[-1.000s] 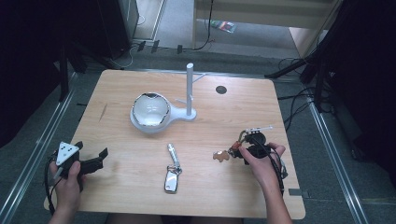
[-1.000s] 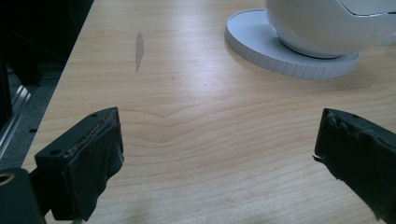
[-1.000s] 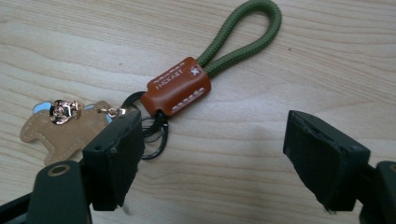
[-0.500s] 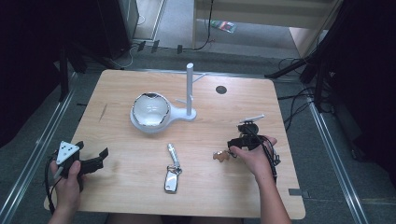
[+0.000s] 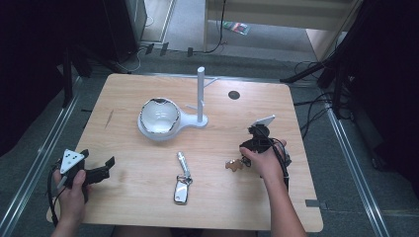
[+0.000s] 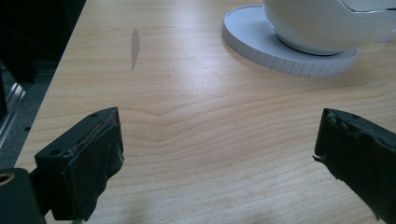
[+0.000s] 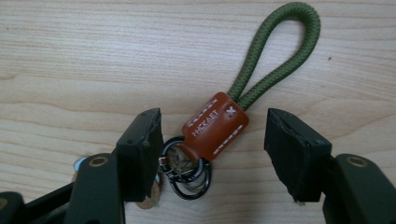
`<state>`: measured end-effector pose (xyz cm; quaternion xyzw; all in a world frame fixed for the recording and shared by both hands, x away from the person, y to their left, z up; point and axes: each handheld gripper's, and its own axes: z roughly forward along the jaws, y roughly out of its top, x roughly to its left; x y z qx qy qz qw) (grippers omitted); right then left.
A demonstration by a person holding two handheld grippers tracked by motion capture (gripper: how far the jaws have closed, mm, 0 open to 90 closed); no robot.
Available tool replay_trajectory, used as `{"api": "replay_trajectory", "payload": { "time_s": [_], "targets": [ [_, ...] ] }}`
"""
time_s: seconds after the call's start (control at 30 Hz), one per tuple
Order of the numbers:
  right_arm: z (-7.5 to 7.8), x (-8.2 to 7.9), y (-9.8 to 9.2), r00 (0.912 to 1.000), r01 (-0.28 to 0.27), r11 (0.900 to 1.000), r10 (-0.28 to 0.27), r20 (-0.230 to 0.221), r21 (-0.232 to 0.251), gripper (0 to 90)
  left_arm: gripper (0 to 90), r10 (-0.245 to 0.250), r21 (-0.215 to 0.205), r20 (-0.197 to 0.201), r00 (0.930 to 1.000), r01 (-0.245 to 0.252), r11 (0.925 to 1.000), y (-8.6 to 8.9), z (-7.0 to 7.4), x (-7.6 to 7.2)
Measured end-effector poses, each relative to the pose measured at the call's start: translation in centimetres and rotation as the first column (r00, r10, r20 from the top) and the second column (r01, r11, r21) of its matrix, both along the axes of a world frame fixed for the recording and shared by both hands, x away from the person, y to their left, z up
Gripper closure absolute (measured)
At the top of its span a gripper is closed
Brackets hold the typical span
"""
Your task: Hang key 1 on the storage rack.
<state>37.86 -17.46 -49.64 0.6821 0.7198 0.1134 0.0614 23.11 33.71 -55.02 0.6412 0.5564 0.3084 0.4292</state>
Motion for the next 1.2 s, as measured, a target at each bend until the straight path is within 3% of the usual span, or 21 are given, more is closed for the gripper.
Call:
{"api": "replay_trajectory", "payload": {
  "time_s": [0.13,0.2,0.3,0.63,0.83,1.07,1.2],
  "targets": [
    [-0.1,0.4,0.2,0.9985,0.035,0.999,-0.035,-0.043,0.002,47.8,1.6,0.0,-0.001,-0.002,1.0,0.0,1.0,0.0,0.0,0.0],
    [0.0,0.6,0.4,0.9972,0.054,0.998,-0.055,-0.051,-0.032,52.5,1.6,-0.001,-0.001,-0.002,1.0,0.001,1.0,0.0,0.0,0.0],
    [0.0,0.8,0.3,0.9933,0.092,0.996,-0.093,-0.069,-0.022,55.0,1.6,0.0,-0.003,-0.007,1.0,0.0,1.0,0.0,0.0,0.1],
    [-0.4,1.7,0.1,0.9819,0.136,0.991,-0.135,-0.133,-0.003,56.5,1.6,-0.002,0.005,-0.015,0.9999,0.002,1.0,-0.1,0.0,0.1],
    [-0.7,1.8,0.4,0.979,0.136,0.991,-0.137,-0.151,-0.017,60.0,1.7,-0.004,0.005,-0.015,0.9999,0.004,1.0,-0.1,0.0,0.1],
    [-0.7,1.7,1.0,0.9852,0.086,0.994,-0.096,-0.142,-0.074,69.0,1.6,-0.003,0.011,-0.015,0.9999,0.003,0.9999,-0.1,0.0,0.1],
    [-0.7,1.5,0.6,0.9878,0.09,0.995,-0.094,-0.124,-0.042,70.9,1.6,-0.003,0.012,-0.015,0.9999,0.004,0.9999,-0.1,0.0,0.1]
  ]
}}
